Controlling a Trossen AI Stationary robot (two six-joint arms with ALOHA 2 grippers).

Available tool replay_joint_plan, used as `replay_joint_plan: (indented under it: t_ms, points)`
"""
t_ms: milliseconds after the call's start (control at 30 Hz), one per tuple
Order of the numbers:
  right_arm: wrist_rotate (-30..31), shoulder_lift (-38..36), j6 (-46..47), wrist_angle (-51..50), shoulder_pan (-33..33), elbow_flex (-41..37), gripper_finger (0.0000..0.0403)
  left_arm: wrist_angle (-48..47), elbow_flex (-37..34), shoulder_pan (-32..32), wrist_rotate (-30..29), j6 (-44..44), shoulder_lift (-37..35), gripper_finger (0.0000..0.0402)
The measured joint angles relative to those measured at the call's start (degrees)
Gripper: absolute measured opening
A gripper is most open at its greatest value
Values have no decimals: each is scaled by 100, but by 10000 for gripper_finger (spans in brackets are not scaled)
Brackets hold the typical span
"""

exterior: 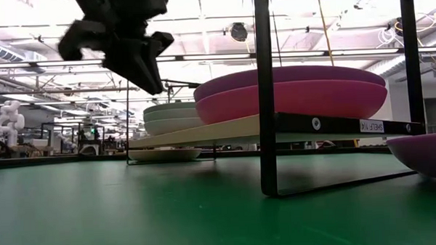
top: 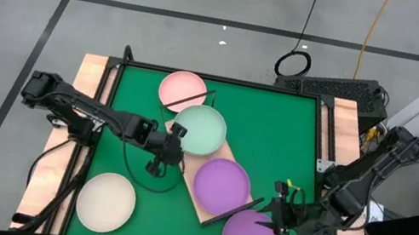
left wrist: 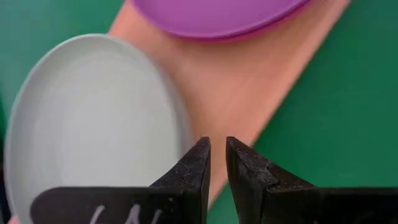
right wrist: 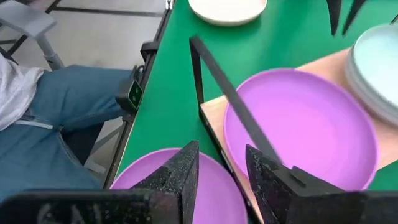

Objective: Place and stack plates onto a shelf
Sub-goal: Stack the violet plate on top of the violet plate on the shelf

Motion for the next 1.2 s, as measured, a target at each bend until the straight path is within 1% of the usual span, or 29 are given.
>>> replay_joint_plan:
  t_ms: [133, 300, 533, 667, 833, 933, 1067, 1133, 1200]
  points:
    - [-369, 326, 232, 85, 0, 0, 114, -59, -2, -478, -46, -422, -48, 58]
    - [-988, 835, 560, 218, 2, 2, 114, -68, -2, -1011, -59, -1040, -80, 58]
    - [-1874, 1534, 997, 811, 40, 7, 114, -319, -2, -1423, -59, -1999, -83, 58]
    - [-2212, 1838, 1398, 845, 95, 59, 114, -393, -2, -1519, -60, -2242, -81, 58]
    - [-2253, 2061, 1697, 615, 116, 193, 114, -395, -2, -1537, -64, -2501, -81, 58]
    - [-2257, 2126, 1765, 266, 116, 255, 114, -393, -2, -1538, -64, -2526, -81, 58]
    - [-2464, 2216, 1759, 251, 116, 256, 114, -392, -2, -1538, -63, -2527, -79, 58]
    - [-2584, 2300, 1710, 315, 134, 262, 114, -386, -2, -1538, -64, -2533, -79, 58]
    - [-2843, 2428, 1629, 299, 211, 262, 114, -381, -2, -1538, -64, -2535, -79, 58]
